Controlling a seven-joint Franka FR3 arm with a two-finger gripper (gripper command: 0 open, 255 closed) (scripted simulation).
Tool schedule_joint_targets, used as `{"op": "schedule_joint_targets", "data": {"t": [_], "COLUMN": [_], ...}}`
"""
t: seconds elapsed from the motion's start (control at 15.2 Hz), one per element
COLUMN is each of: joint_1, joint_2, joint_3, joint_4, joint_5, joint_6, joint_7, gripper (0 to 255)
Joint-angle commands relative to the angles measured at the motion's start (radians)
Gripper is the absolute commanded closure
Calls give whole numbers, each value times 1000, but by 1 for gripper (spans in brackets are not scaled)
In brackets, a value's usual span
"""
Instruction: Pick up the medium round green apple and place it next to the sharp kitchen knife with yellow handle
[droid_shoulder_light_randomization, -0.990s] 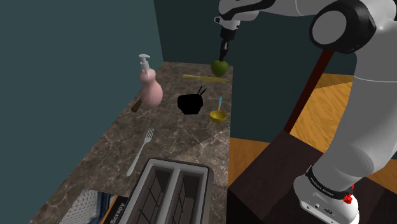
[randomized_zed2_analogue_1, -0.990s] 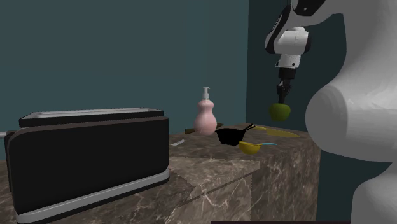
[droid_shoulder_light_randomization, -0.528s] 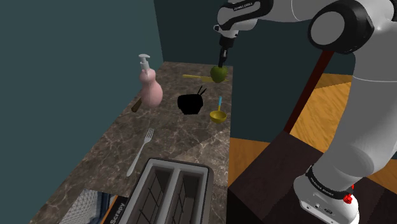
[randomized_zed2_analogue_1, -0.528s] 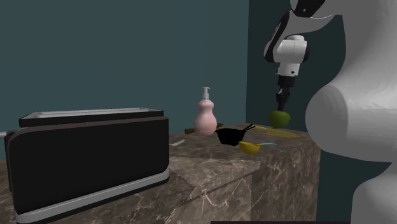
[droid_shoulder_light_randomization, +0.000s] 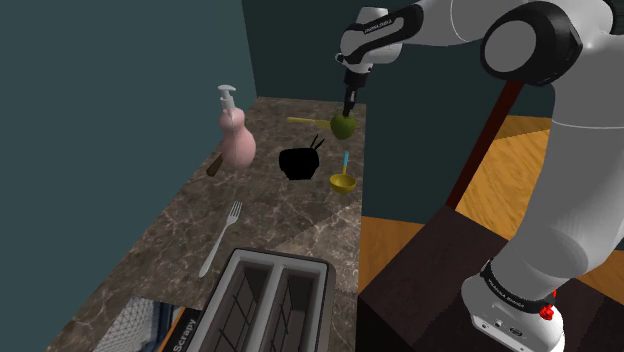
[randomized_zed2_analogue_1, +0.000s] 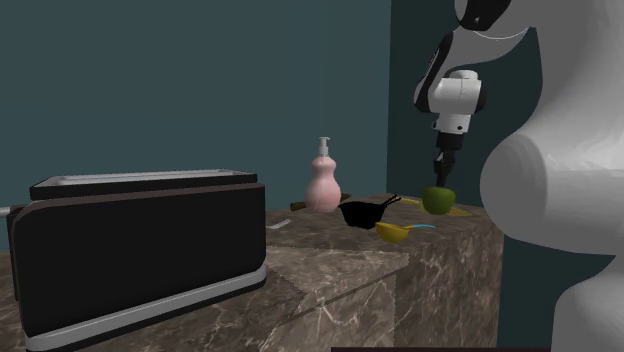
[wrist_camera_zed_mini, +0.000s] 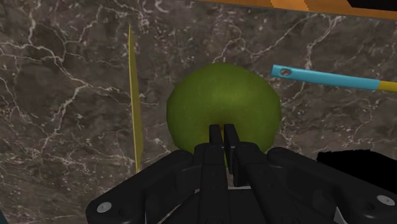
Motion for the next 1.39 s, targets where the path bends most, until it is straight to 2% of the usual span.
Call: {"op": "schedule_joint_targets", "data": {"t": [0.0, 0.66, 0.73, 1.06, 1.32], "joint_1": [-1, -1, -1, -1, -6], "joint_2": [11, 20, 20, 20, -34], "joint_3": [1, 2, 2, 2, -5], "joint_4": [-10, -24, -25, -25, 24], "joint_5": [3, 6, 6, 6, -5], "joint_6": [22, 44, 44, 44, -58], "joint_7": [-4, -8, -8, -8, -1], "gripper": [255, 255, 0, 0, 0]}}
